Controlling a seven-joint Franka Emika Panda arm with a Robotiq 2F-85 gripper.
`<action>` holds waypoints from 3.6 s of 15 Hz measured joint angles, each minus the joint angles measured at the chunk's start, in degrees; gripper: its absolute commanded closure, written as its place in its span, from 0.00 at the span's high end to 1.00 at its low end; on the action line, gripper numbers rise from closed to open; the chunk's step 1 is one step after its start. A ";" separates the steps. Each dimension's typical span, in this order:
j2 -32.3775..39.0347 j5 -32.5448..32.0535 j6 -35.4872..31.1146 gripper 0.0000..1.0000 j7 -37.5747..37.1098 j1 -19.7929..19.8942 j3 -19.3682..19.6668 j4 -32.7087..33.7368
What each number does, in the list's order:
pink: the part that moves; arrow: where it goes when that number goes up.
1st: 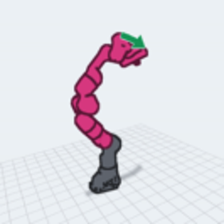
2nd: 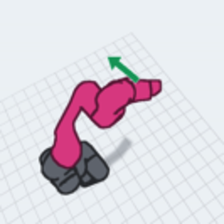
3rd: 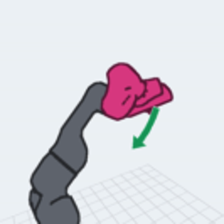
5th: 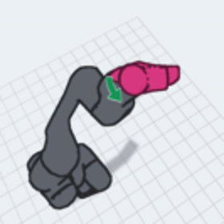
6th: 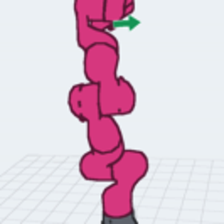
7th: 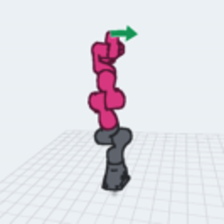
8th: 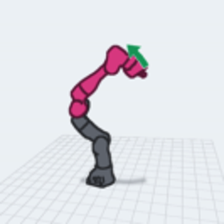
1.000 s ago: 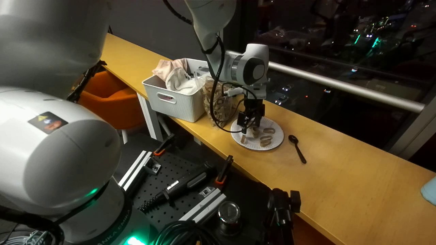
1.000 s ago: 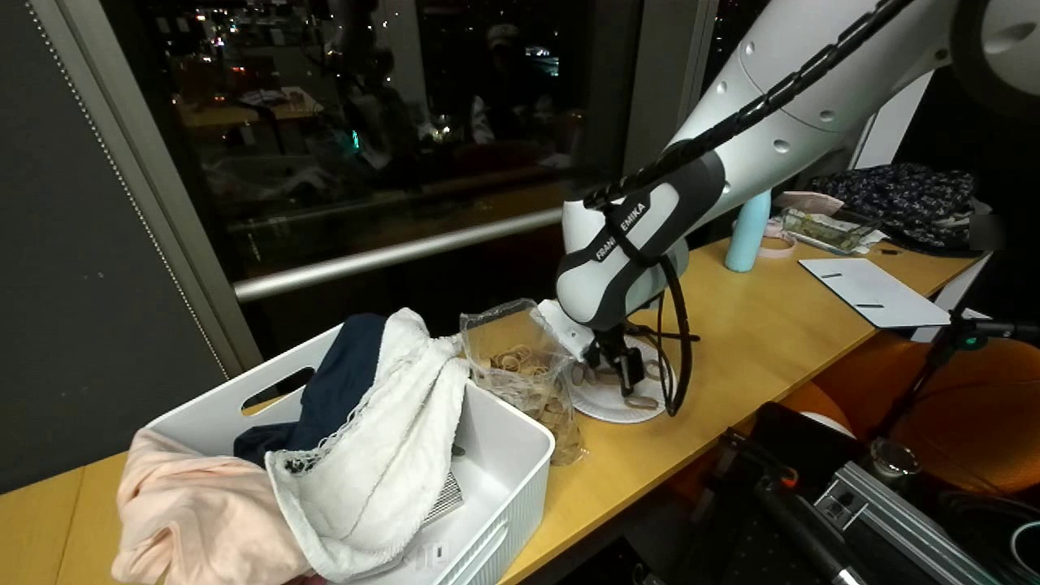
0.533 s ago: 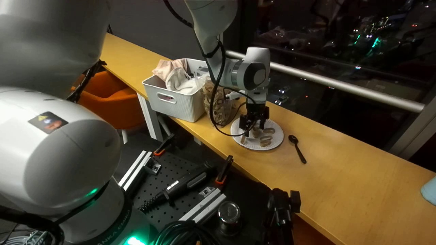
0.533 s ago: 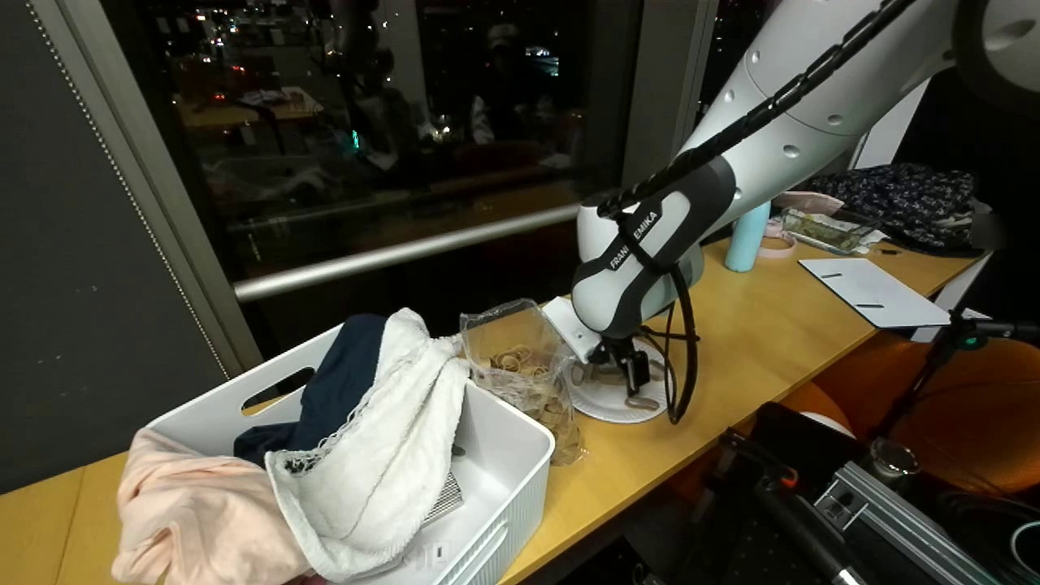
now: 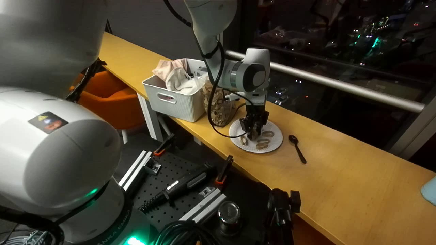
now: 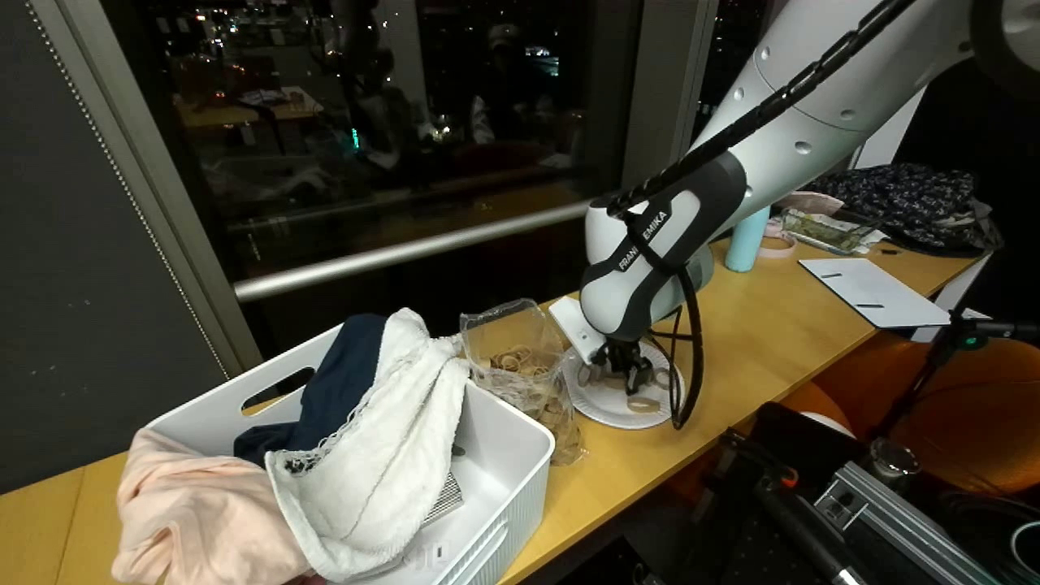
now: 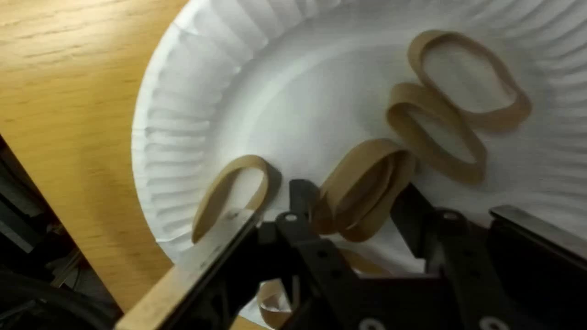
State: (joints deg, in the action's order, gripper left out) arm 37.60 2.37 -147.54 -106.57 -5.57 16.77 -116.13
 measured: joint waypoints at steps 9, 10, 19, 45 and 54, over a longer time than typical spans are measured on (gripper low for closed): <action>-3.91 -0.28 -0.01 0.01 -3.49 -0.37 0.47 -2.58; -4.98 -0.82 -0.01 0.01 -4.21 -0.64 0.82 -3.37; -23.93 -17.31 0.61 0.01 -17.33 -3.82 4.63 -13.33; -31.91 -36.94 -1.07 0.01 -14.75 -2.15 -20.66 -10.08; -32.93 -35.22 -1.12 0.57 -12.31 -3.42 -21.34 -14.06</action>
State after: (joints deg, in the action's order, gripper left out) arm 4.68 -32.85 -148.65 -118.88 -8.99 -4.58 -130.19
